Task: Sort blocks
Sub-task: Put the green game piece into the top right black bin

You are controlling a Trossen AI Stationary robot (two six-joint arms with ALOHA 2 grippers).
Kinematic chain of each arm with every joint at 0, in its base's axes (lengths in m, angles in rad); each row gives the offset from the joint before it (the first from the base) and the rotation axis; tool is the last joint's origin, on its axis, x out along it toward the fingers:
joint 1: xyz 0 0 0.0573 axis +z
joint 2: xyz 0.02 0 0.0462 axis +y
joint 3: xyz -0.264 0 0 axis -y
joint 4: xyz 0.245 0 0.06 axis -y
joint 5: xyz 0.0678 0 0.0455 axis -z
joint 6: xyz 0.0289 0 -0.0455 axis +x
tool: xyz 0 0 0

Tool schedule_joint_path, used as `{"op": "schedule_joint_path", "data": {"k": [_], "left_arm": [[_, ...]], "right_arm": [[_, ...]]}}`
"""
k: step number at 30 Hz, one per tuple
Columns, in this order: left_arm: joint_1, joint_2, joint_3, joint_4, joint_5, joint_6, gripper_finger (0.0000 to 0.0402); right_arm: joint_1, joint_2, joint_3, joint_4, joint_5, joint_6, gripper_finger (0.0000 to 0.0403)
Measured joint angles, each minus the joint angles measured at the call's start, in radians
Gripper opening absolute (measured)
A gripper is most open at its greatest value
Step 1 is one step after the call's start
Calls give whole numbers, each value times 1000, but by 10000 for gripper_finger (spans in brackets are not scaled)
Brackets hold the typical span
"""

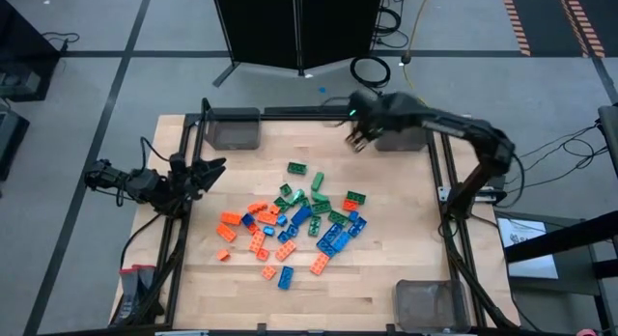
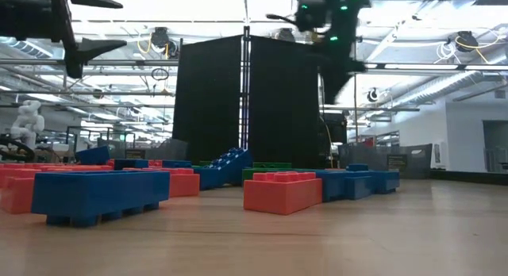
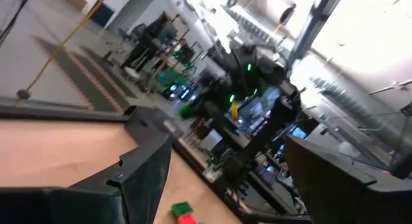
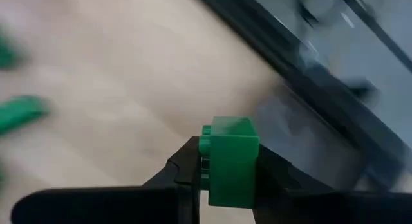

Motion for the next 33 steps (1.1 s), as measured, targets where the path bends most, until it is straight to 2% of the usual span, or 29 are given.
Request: {"op": "schedule_joint_path", "data": {"k": [6,11,15,23,27,30,33], "left_arm": [[0,0,0,-108,-51,-93,303],[0,0,0,-165,-77,-157,303],[0,0,0,-180,-79,-176,303],[0,0,0,-178,-80,-176,303],[0,0,0,-178,-80,-176,303],[0,0,0,-178,-80,-176,303],[0,0,0,-179,-80,-172,303]], "right_arm": [[-193,-50,-34,-61,-36,65,71],[-250,-20,-48,-59,20,51,71],[-278,8,-48,-33,22,4,74],[-316,72,-48,-28,-1,-10,193],[-317,78,-48,-15,-61,-32,213],[-299,63,-32,3,-178,-33,215],[-233,31,-7,90,-330,-37,209]]}}
